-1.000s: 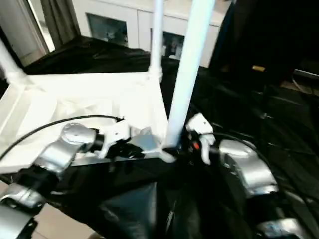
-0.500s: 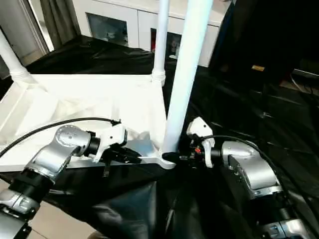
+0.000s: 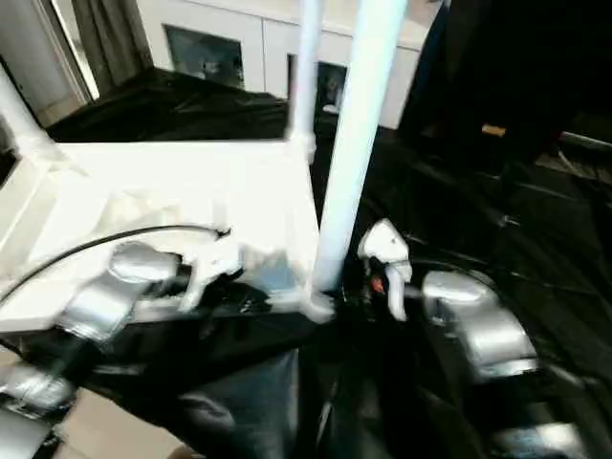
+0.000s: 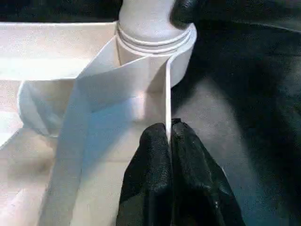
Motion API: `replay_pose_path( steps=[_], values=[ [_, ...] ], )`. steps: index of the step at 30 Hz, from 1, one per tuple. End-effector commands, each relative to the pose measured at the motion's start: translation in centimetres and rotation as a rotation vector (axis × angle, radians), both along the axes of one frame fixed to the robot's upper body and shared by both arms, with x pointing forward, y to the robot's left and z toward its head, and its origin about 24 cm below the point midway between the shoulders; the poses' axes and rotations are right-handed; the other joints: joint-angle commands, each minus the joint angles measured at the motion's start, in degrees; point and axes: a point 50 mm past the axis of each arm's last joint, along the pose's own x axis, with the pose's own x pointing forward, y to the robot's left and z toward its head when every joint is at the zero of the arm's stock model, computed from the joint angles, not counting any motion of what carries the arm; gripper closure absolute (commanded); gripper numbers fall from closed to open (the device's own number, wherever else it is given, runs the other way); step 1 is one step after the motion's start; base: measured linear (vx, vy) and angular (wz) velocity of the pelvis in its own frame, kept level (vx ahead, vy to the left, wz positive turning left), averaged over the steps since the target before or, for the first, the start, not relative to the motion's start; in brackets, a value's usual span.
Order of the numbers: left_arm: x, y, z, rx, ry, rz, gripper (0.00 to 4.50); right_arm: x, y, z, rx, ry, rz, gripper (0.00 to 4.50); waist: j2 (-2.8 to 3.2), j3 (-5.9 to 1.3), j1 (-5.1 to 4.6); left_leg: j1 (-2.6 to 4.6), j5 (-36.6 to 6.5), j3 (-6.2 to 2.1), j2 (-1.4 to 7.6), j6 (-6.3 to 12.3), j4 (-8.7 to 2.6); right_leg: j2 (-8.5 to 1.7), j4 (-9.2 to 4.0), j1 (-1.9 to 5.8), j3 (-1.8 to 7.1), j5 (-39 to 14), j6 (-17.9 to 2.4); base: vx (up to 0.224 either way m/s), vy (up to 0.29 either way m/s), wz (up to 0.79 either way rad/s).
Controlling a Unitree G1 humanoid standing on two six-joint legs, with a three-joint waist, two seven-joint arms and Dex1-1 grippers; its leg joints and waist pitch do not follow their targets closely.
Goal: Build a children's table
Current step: Rotate leg to tighten
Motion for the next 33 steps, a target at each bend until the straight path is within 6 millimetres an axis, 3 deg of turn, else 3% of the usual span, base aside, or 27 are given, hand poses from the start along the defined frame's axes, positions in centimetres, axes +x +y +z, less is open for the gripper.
replay_pose_path(
  steps=[1,5,6,7,8,10,12,14,15,16,18,23,25,26,29,30,33],
  values=[
    [0.5,-0.4,-0.6,-0.033,0.001,0.105,4.5,0.4,-0.4,-1.0,-0.016,0.034,-0.114,2.38,-0.69,-3.17,-0.01,0.7,-15.62,-1.78,3.3,0.98,-3.99,-3.69,-4.73,2.7,3.08,-20.75,-9.91,0.0,0.0,0.0],
    [2.4,-2.1,-0.9,-0.018,-0.026,0.345,4.5,1.5,1.1,-2.5,0.039,0.068,-0.435,2.46,-0.55,-2.75,-0.9,1.29,-19.42,-1.69,2.98,-0.03,-4.15,-3.47,-5.8,2.0,3.13,-26.24,-8.27,0.0,0.0,0.0],
    [2.4,-2.1,-0.9,-0.018,-0.026,0.346,4.5,1.5,1.1,-2.5,0.039,0.068,-0.436,2.47,-0.66,-3.04,-0.74,1.5,-19.92,-2.12,2.97,-0.76,-4.19,-3.92,-6.1,2.3,2.82,-29.35,-6.86,0.0,0.0,0.0],
    [3.0,-3.0,-1.0,-0.021,-0.037,0.432,4.5,1.7,2.0,-3.1,0.032,0.066,-0.551,2.47,-0.28,-3.07,-0.77,1.24,-19.31,-2.15,3.11,-0.68,-4.28,-3.96,-6.03,2.47,2.98,-28.61,-6.8,0.0,0.0,0.0],
    [3.2,-3.4,-1.1,-0.015,-0.05,0.455,4.5,1.8,2.5,-3.3,0.035,0.066,-0.59,2.47,-0.04,-3.01,-0.72,1.82,-20.07,-2.05,3.17,-0.9,-4.39,-3.59,-6.31,1.87,2.93,-27.9,-6.57,0.0,0.0,0.0],
    [3.5,-4.3,-1.1,-0.002,-0.075,0.479,4.5,2.0,3.9,-3.5,0.05,0.064,-0.648,2.47,-0.13,-3.04,-0.9,1.82,-21.41,-2.15,3.01,-1.16,-4.53,-3.66,-6.4,1.91,2.82,-28.19,-6.45,0.0,0.0,0.0],
    [3.6,-5.0,-0.8,0.001,-0.091,0.464,4.5,2.1,5.3,-3.2,0.085,0.064,-0.636,2.47,0.27,-3.1,-0.83,1.71,-21.81,-2.31,3.19,-0.9,-4.84,-3.69,-6.56,2.17,2.82,-27.1,-5.84,0.0,0.0,0.0],
    [3.6,-5.4,-0.6,-0.004,-0.098,0.436,4.5,2.4,5.4,-2.8,0.077,0.018,-0.635,2.47,0.27,-3.04,-0.97,1.45,-22.73,-2.41,3.18,-0.96,-5.0,-3.7,-6.52,2.33,2.82,-26.8,-5.54,0.0,0.0,0.0],
    [3.5,-5.5,-0.6,-0.005,-0.102,0.419,4.5,2.6,5.5,-2.6,0.083,0.002,-0.637,2.47,0.23,-3.06,-0.99,1.35,-22.82,-2.42,3.15,-0.94,-5.01,-3.75,-6.54,2.37,2.81,-26.73,-5.46,0.0,0.0,0.0],
    [3.5,-5.5,-0.5,-0.005,-0.104,0.411,4.5,2.7,5.5,-2.5,0.086,-0.005,-0.639,2.13,0.19,-3.03,-1.0,1.37,-23.09,-2.4,3.16,-0.84,-5.03,-3.82,-6.63,2.29,2.83,-26.79,-5.34,0.0,0.0,0.0],
    [3.3,-5.7,-0.6,-0.013,-0.106,0.35,4.5,3.1,5.5,-1.6,0.132,-0.036,-0.635,1.93,-0.1,-3.01,-0.92,1.37,-22.68,-2.31,3.02,-0.15,-4.91,-3.98,-6.82,2.28,2.88,-28.17,-5.11,0.0,0.0,0.0],
    [2.8,-5.7,-0.4,-0.045,-0.093,0.254,4.5,3.4,4.9,-0.9,0.171,-0.052,-0.586,1.61,-0.33,-3.07,-0.86,0.91,-20.19,-2.29,3.09,1.05,-4.94,-4.12,-6.69,2.62,2.91,-27.89,-4.87,0.0,0.0,0.0],
    [2.3,-5.4,-0.3,-0.057,-0.072,0.175,4.5,3.4,4.0,-0.5,0.173,-0.047,-0.517,1.35,-0.56,-3.15,-0.84,0.98,-18.52,-2.01,3.2,1.39,-4.81,-3.9,-6.37,2.51,3.02,-24.99,-6.01,0.0,0.0,0.0],
    [2.2,-5.3,-0.3,-0.058,-0.065,0.16,4.5,3.4,3.8,-0.4,0.169,-0.049,-0.501,1.3,-0.63,-3.2,-0.75,0.75,-17.44,-2.0,3.24,1.87,-4.76,-3.96,-5.97,2.83,3.05,-23.47,-6.82,0.0,0.0,0.0],
    [1.4,-4.5,-0.1,-0.082,-0.043,0.045,4.5,2.9,2.3,0.3,0.137,-0.063,-0.347,1.3,-0.75,-3.37,-0.6,0.83,-15.6,-1.73,3.33,2.85,-4.5,-3.87,-5.67,2.84,3.1,-20.67,-8.16,0.0,0.0,0.0],
    [1.3,-4.4,0.0,-0.086,-0.039,0.026,4.5,2.7,2.1,0.4,0.128,-0.065,-0.322,1.3,-0.63,-3.58,-0.37,0.72,-13.12,-1.61,3.48,3.61,-4.31,-3.78,-4.97,3.0,3.15,-16.45,-9.38,0.0,0.0,0.0],
    [0.4,-3.2,0.1,-0.09,-0.016,-0.073,4.5,1.5,0.6,0.8,0.066,-0.06,-0.141,1.3,-0.64,-3.81,-0.21,0.77,-10.82,-1.5,3.48,4.79,-3.97,-3.71,-4.18,3.16,3.06,-11.49,-11.27,0.0,0.0,0.0]
  ],
)
